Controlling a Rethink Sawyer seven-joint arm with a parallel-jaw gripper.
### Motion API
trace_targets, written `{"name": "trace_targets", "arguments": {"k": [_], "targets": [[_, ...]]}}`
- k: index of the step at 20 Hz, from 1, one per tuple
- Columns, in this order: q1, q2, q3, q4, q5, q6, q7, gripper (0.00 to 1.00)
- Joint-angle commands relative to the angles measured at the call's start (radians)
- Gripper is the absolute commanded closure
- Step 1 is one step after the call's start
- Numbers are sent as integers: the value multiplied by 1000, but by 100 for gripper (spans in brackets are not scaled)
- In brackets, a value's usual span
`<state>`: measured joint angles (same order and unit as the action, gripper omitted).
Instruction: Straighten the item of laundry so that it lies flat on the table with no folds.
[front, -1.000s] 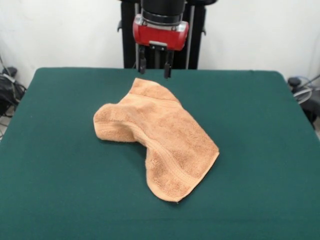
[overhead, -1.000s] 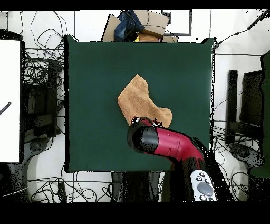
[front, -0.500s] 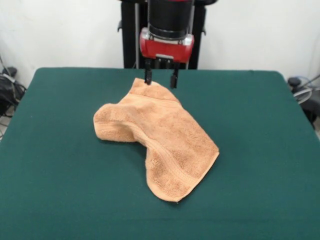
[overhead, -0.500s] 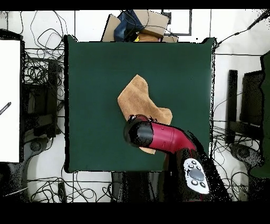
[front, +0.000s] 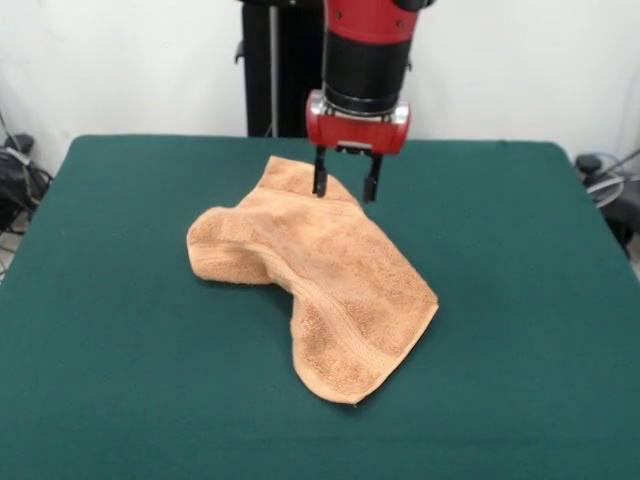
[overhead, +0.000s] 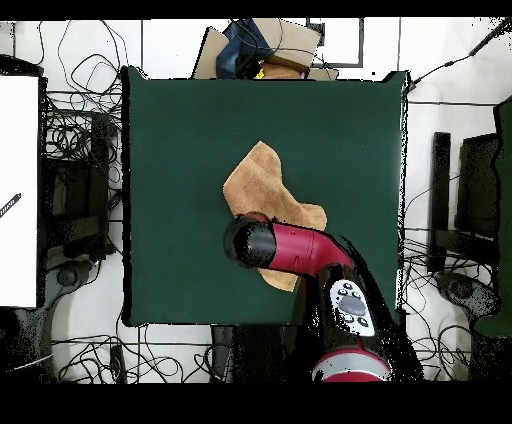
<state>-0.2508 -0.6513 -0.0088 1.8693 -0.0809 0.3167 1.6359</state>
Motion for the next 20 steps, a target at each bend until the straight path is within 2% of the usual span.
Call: {"name": "trace_targets", "arguments": {"k": [1,10,20], "targets": [[-19,42,55,-71,47,-37,168,0],[-72,61,56,-111,35,-6,136,0],[-88,103,56,-180,34,28,129,0]]}}
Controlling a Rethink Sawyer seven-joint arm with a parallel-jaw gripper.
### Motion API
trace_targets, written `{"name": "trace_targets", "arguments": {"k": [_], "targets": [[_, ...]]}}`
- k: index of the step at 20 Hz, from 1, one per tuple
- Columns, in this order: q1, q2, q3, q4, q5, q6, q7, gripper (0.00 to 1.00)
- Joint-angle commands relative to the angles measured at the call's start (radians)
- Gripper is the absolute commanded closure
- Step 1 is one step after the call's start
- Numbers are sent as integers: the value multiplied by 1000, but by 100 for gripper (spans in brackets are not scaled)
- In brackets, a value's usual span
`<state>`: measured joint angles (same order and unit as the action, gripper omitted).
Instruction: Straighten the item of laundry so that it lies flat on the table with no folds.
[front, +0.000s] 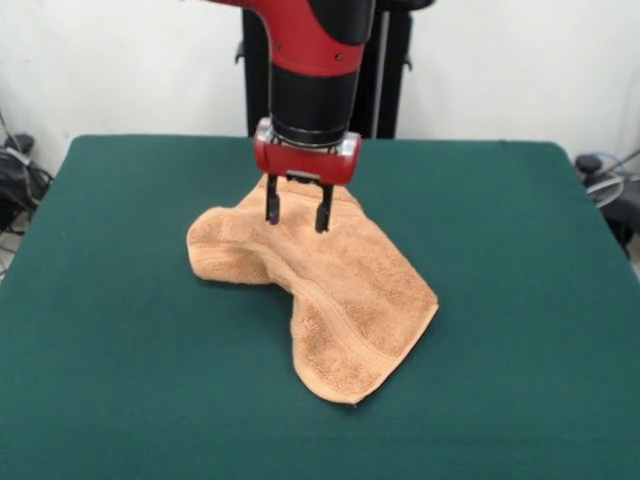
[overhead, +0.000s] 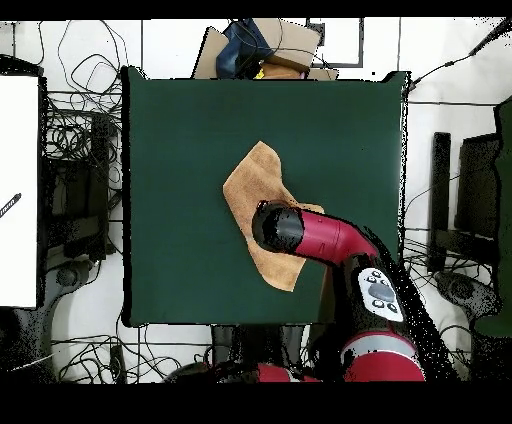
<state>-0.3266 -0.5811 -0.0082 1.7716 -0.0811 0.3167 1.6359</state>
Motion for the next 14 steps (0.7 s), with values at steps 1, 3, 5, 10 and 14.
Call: {"name": "trace_targets", "arguments": {"k": [1,3,5,10,14], "targets": [[-11,47,56,-97,33,26,128,0],[-6,72,52,-120,33,23,130,0],[2,79,46,-127,31,22,136,0],[3,114,53,-156,21,17,125,0],[3,130,56,-174,13,10,118,0]]}}
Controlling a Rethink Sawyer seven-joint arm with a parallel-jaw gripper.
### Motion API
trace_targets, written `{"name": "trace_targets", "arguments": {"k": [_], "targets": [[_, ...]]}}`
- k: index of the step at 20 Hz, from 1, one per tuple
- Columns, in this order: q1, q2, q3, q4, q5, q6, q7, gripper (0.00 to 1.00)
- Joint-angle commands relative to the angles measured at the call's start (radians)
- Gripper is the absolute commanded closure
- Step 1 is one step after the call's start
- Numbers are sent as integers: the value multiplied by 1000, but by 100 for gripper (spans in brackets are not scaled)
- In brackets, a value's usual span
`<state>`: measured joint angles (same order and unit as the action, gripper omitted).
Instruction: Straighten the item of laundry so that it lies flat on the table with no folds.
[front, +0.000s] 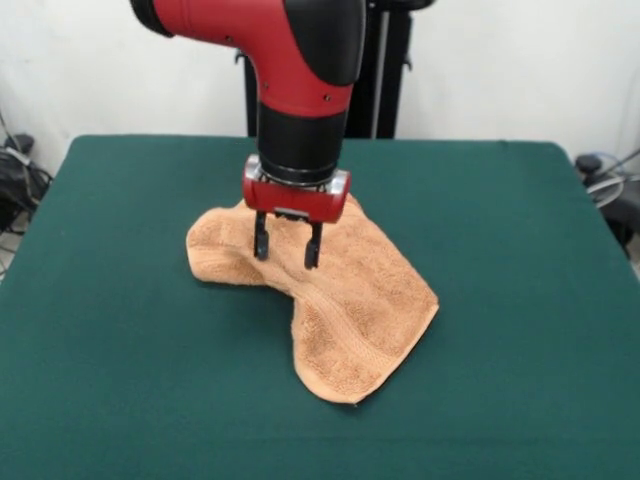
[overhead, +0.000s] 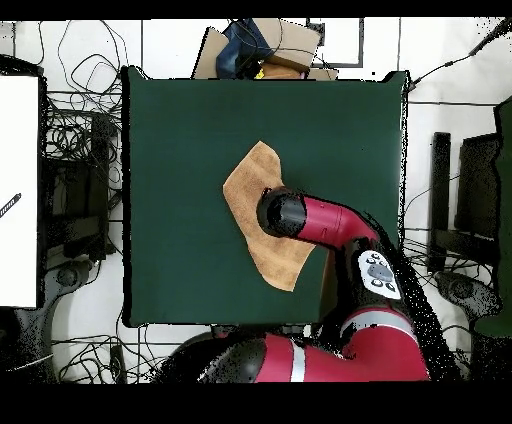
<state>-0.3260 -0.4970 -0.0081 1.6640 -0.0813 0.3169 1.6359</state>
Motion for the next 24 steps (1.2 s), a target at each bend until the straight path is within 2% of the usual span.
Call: {"name": "trace_targets", "arguments": {"k": [1,9,19,24], "targets": [[4,49,56,-70,12,9,118,0],[8,56,61,-75,7,-2,119,0],[32,-92,52,-3,41,126,135,0],[17,-110,67,-2,46,154,122,0]]}}
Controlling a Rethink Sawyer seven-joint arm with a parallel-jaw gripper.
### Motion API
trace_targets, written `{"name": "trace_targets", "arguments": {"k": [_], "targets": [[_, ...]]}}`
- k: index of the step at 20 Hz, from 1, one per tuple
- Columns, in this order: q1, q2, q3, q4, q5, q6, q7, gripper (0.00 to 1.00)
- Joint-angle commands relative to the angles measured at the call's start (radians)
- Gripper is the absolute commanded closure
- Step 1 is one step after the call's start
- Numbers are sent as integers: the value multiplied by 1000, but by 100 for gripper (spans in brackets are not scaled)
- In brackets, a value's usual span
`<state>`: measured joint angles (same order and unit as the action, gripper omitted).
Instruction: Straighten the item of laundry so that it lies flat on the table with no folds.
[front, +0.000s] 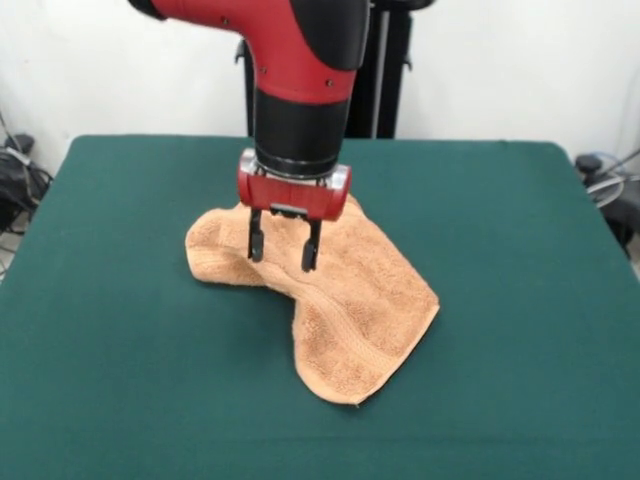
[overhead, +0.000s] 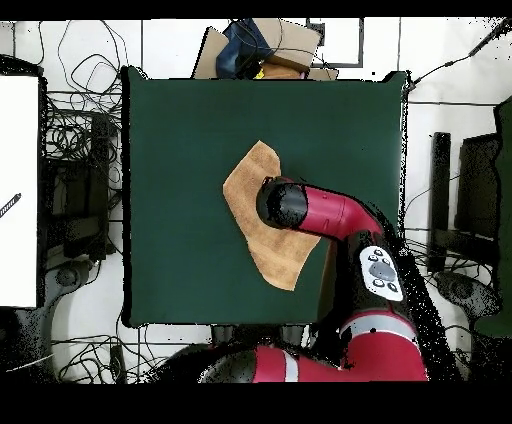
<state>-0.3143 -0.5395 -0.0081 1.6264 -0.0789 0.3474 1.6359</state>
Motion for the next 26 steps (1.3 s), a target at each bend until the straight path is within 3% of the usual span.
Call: {"name": "trace_targets", "arguments": {"k": [1,16,26], "targets": [[6,-75,65,36,43,134,119,0],[14,37,94,-64,-22,121,35,0],[30,45,126,-97,-72,150,-54,0]]}}
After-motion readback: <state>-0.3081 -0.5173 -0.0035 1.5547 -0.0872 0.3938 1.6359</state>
